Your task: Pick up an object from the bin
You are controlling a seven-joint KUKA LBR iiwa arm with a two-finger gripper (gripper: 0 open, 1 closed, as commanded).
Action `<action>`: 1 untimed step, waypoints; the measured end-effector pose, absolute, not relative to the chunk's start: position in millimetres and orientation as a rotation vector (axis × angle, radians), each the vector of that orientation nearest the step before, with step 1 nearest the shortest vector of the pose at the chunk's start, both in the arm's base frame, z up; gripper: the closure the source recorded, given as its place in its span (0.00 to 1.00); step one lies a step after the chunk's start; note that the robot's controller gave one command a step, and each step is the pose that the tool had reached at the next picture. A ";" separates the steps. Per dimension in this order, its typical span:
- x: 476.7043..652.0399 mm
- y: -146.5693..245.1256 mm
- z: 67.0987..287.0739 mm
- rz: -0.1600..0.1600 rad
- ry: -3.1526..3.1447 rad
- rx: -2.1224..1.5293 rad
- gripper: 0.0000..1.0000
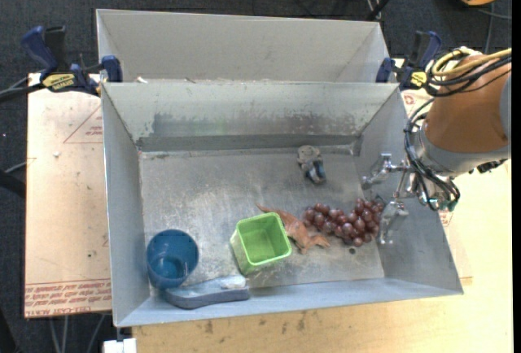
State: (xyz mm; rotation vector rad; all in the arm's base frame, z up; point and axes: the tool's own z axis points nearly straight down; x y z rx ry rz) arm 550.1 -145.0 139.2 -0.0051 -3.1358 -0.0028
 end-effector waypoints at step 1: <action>552.2 -144.6 142.9 -0.001 -3.143 -0.001 0.00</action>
Offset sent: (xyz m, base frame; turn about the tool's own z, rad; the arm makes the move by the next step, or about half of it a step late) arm -0.0332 0.0398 -0.0692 -0.2854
